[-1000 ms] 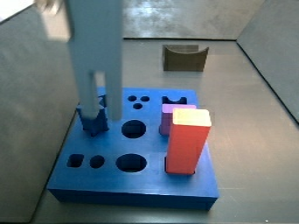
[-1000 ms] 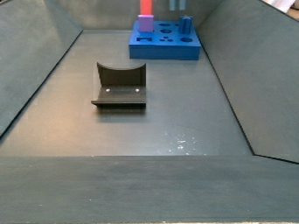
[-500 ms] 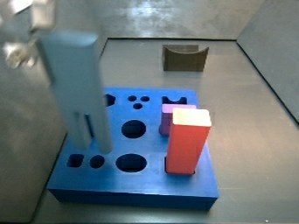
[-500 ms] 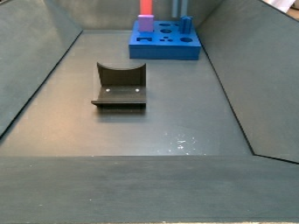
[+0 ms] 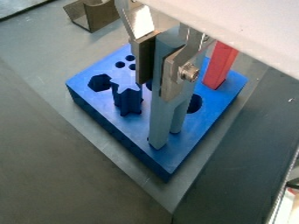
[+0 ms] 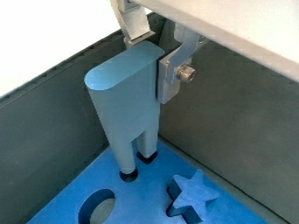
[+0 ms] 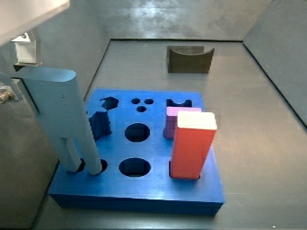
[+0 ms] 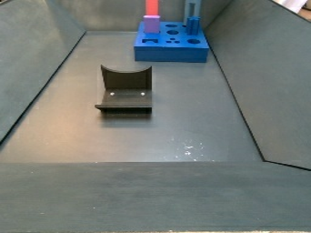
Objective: Pick up the square-circle object. Move up. Rotate the square-circle object. Place the square-circle object on the fixture. Regrasp the square-circle object. Move to above the board. Insert the square-circle object.
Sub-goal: Insert the square-circle object.
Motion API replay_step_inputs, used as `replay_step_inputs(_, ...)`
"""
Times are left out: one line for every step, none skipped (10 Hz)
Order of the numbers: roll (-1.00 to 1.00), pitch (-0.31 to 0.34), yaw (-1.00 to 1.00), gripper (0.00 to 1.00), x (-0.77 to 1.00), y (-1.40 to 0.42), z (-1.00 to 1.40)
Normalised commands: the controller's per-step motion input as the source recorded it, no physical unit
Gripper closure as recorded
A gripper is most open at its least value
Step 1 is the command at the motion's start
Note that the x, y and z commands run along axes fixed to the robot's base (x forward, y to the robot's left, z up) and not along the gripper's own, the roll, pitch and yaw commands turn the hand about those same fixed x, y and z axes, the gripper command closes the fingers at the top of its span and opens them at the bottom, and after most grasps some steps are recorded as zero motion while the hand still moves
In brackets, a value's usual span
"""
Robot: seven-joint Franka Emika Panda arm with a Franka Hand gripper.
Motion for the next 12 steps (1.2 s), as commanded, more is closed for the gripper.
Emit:
replay_step_inputs(0.12,0.043,0.0,1.0,0.24,0.0,-0.09)
replay_step_inputs(0.19,0.031,0.0,1.0,0.26,0.0,-0.17)
replay_step_inputs(0.16,0.0,0.0,1.0,0.31,0.0,-0.2)
replay_step_inputs(0.15,0.0,0.0,1.0,0.4,0.07,-0.17)
replay_step_inputs(0.11,-0.037,0.0,1.0,0.11,0.07,-0.13)
replay_step_inputs(0.15,-0.074,0.06,1.0,-0.14,0.0,-0.18)
replay_step_inputs(0.19,-0.077,0.11,1.0,-0.21,0.0,-0.19)
replay_step_inputs(0.12,-0.106,0.03,1.0,-0.36,-0.09,-0.13)
replay_step_inputs(0.15,-0.093,0.09,1.0,-0.36,-0.2,-0.1)
replay_step_inputs(0.13,-0.043,0.14,1.0,-0.07,-0.17,-0.13)
replay_step_inputs(0.14,0.019,0.13,1.0,0.31,-0.11,-0.22)
replay_step_inputs(0.13,0.049,0.21,1.0,0.57,0.0,-0.3)
